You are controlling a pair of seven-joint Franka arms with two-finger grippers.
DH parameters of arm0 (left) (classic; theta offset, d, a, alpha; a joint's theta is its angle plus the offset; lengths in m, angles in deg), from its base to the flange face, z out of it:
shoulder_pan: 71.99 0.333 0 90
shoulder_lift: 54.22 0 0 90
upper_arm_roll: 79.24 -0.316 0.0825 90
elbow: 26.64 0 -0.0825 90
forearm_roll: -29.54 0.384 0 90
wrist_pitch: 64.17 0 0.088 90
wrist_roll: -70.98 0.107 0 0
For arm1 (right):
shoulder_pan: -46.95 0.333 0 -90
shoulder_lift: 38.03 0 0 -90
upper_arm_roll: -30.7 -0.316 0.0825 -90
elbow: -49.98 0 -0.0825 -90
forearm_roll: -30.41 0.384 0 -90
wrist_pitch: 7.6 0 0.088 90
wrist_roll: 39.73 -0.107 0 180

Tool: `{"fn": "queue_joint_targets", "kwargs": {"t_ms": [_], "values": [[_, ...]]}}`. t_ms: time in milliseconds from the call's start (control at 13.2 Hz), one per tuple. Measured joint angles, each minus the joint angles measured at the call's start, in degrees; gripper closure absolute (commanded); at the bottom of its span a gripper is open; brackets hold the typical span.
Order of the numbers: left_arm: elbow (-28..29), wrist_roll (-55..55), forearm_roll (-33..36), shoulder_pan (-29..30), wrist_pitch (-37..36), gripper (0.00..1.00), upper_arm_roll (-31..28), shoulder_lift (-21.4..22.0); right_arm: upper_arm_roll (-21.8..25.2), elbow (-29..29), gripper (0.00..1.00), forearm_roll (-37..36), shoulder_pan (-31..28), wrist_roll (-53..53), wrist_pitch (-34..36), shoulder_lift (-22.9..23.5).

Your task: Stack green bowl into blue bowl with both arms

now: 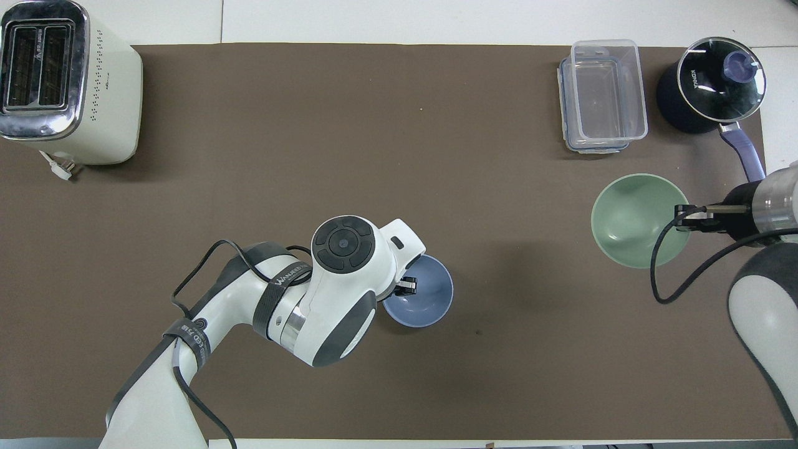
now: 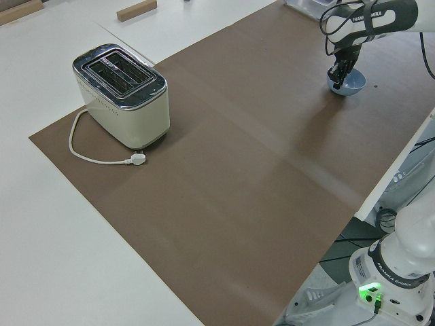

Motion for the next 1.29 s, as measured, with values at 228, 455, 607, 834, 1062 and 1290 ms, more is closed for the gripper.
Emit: {"fn": "queue_joint_targets", "kwargs": {"t_ms": [228,455,607,834,1062,1290], "values": [[-0.72,-0.06,-0.31,0.31,-0.20,0.00,-0.38,0.84,-0.07,1.40,1.00,0.01,3.98,-4.99,1.04,0.50],[-6.08,1.05,-0.97,8.92,-9.66,0.00,-1.62,7.30,-0.18,1.84,1.00,0.02,9.44,-11.77,1.11,0.92],[-11.68,7.90,-0.30,20.22,-19.11,0.00,-2.16,10.96,-0.25,1.88,1.00,1.38,13.19,-16.73,1.06,1.82],[-14.72,21.30,3.11,33.19,-25.42,0.00,-2.54,12.88,-0.33,1.97,1.00,4.16,18.63,-22.79,-0.68,4.66],[-14.83,25.79,5.84,36.79,-29.28,0.00,-2.51,14.44,-0.40,1.67,1.00,7.30,23.79,-26.91,-4.21,8.91],[-16.82,25.81,8.61,36.99,-33.87,0.00,-2.38,16.42,-0.39,0.37,1.00,9.18,26.96,-28.87,-8.26,12.48]]}}
